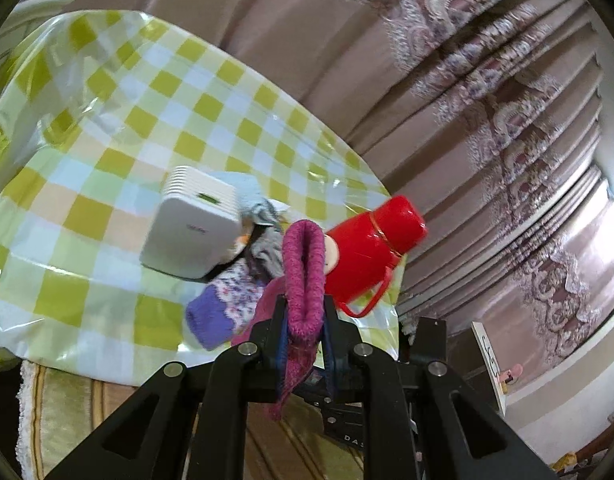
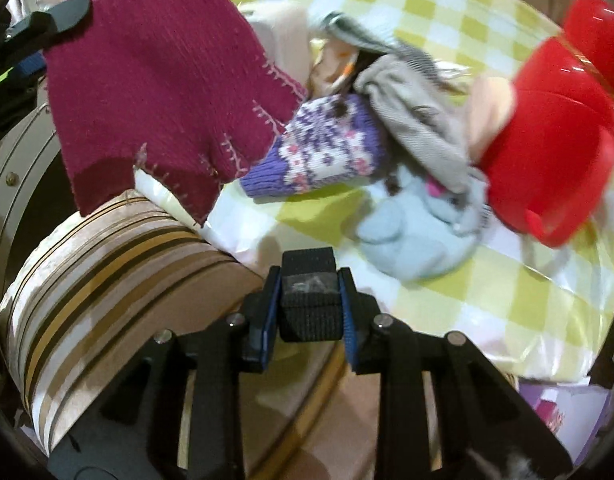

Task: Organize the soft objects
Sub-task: 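Grasp the small black item with the right tool while the left tool lifts the sock, then carry the magenta sock and black item toward the white box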

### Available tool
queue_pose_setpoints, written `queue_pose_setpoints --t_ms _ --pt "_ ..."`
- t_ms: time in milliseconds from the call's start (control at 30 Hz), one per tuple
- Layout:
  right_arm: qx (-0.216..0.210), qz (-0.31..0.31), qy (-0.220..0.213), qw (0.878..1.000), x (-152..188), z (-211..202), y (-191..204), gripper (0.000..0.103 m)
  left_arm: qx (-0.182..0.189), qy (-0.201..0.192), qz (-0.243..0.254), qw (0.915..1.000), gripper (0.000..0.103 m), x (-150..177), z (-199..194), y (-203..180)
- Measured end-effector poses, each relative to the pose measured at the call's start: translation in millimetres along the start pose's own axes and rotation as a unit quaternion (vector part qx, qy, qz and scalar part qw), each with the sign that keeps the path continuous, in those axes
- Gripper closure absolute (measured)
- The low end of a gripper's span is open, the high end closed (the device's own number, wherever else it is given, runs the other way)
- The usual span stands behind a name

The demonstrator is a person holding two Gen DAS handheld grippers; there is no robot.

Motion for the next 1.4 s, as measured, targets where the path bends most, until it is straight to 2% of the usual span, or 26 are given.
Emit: queue_pose_setpoints --t_ms 300,800,1133,1400 --pt "0.023 0.054 -0.038 0.998 24 -46 -39 0.072 0.028 0.028 0.042 0.9983 0.088 10 20 -52" --pt "0.100 0.121 -0.081 0.984 69 -97 -104 0.072 0.071 0.083 0.107 0.9883 0.088 36 67 -140" --pt "0.138 0.183 -0.099 0.968 112 -131 -154 0.072 0.096 0.129 0.147 0.9759 0.088 61 104 -194" --pt "0.178 0.242 -0.119 0.946 151 -166 -204 0.072 0.122 0.164 0.173 0.9635 0.088 86 132 -238"
Point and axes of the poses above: each gripper's, at about its wrist camera, not at the fingertips, and z roughly the way its jaws point, y to its left, x to its underside, the point moved 1 cm from there along z, roughly the way its jaws point, and after that the axes turned 1 degree about -y, right-handed, at the moved point
